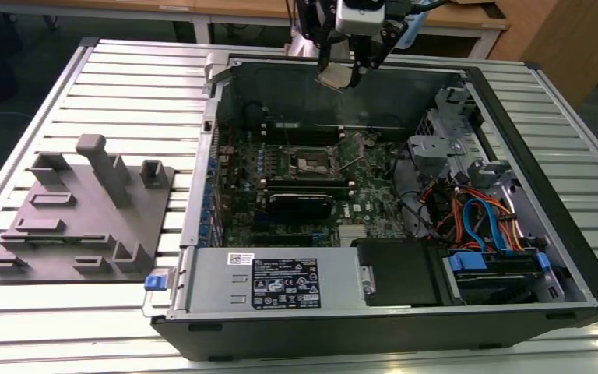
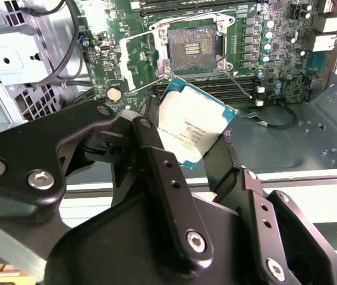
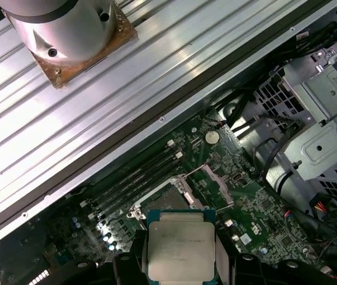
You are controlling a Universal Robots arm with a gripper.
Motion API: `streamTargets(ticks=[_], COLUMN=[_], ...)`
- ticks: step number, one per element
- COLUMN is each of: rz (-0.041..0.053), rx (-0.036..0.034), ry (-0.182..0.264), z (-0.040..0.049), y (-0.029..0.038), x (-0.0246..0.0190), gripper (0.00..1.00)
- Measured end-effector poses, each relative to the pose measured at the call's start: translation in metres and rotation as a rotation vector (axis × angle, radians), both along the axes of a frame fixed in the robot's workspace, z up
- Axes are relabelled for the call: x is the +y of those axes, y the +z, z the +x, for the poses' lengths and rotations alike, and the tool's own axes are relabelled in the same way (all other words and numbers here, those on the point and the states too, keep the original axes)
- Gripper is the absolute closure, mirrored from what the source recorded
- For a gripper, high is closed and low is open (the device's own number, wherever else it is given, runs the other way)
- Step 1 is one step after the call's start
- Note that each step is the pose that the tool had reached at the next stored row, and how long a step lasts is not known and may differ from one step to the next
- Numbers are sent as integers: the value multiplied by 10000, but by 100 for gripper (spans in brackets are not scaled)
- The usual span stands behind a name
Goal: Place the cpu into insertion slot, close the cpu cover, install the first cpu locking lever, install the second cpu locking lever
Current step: 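Place the cpu into insertion slot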
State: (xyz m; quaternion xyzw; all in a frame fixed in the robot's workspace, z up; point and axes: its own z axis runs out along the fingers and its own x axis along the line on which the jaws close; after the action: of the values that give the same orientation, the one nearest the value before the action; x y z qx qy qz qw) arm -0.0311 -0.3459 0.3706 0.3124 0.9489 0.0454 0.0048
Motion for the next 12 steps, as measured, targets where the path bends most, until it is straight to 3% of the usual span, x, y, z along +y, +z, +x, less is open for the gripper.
streamTargets(ticks=[12], rz=[0], rx=[0], ry=[-86], z=[0], y=[0], x=[0], gripper=[46])
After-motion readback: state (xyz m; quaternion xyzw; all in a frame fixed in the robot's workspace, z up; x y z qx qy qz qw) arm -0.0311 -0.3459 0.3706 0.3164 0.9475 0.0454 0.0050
